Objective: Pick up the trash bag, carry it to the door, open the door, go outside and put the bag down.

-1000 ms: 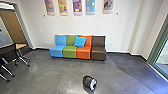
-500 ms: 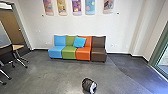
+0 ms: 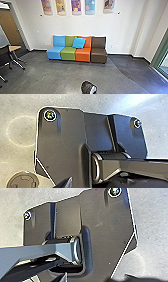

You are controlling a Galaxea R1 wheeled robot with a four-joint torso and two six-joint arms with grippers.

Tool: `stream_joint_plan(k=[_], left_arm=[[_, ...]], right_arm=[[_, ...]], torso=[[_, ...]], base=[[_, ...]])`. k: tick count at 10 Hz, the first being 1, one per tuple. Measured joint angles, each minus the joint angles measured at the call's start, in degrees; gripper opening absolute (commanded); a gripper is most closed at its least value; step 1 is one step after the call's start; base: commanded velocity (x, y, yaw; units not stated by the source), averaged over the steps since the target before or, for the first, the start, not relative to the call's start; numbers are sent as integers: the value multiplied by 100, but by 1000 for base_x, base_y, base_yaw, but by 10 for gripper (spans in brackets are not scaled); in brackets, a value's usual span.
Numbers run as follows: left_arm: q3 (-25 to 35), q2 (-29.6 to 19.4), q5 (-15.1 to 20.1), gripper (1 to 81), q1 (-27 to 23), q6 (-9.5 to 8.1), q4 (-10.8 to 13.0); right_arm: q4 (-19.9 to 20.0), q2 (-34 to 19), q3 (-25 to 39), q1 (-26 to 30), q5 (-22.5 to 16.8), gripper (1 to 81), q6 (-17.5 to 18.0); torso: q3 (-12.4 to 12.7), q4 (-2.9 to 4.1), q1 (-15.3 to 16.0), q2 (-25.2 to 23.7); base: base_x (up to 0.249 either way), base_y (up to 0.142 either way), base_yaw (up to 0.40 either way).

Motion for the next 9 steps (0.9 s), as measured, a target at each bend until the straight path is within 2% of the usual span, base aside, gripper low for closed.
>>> stream_joint_plan(k=[9], left_arm=[[0,-2,-9,811,0,0,0]], right_arm=[[-1,9,0,0,0,811,0]], torso=[[0,0,0,0]], base=[[185,0,0]])
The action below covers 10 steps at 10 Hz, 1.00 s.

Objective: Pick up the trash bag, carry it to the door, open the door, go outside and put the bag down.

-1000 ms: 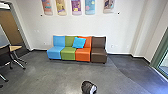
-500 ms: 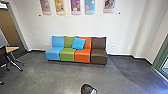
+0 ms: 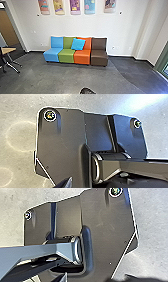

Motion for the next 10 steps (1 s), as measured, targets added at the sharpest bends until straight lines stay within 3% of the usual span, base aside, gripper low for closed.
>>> stream_joint_plan(k=[10], left_arm=[[0,2,2,811,-9,0,1]], right_arm=[[-2,2,0,62,-1,811,0]], torso=[[0,0,0,2]], base=[[167,0,0]])
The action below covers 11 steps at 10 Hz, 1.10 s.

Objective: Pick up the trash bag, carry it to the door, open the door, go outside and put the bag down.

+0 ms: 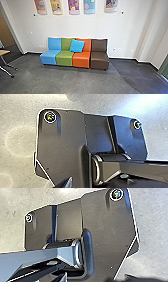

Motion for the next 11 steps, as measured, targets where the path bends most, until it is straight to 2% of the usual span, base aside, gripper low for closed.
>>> stream_joint_plan(k=[11], left_arm=[[0,0,2,811,11,0,0]], right_arm=[[-2,-2,0,-7,-10,811,0]], torso=[[0,0,2,0]], base=[[110,0,0]])
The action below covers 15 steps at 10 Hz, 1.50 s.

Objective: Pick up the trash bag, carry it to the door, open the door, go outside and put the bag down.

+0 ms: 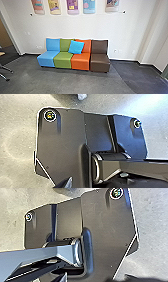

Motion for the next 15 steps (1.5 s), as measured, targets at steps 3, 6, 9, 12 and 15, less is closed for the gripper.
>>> stream_joint_plan(k=[3,6,9,12,15], left_arm=[[0,-2,-2,811,-17,0,0],[2,-21,-2,811,-17,0,-4],[85,-121,-11,811,-2,-5,-4],[563,-558,-9,811,-17,-20,-6],[1196,-1039,11,811,-83,-20,-9]], right_arm=[[5,0,0,-11,5,811,0],[5,-4,11,-41,0,811,0],[6,-116,211,-41,2,811,2],[6,-445,801,-39,5,811,5],[9,-946,1766,5,-11,811,9]], torso=[[0,0,2,2],[0,0,0,2],[0,0,-2,2],[0,0,-2,2],[0,0,-2,2]], base=[[26,0,0],[0,0,0],[0,0,0],[0,0,0],[0,0,0]])
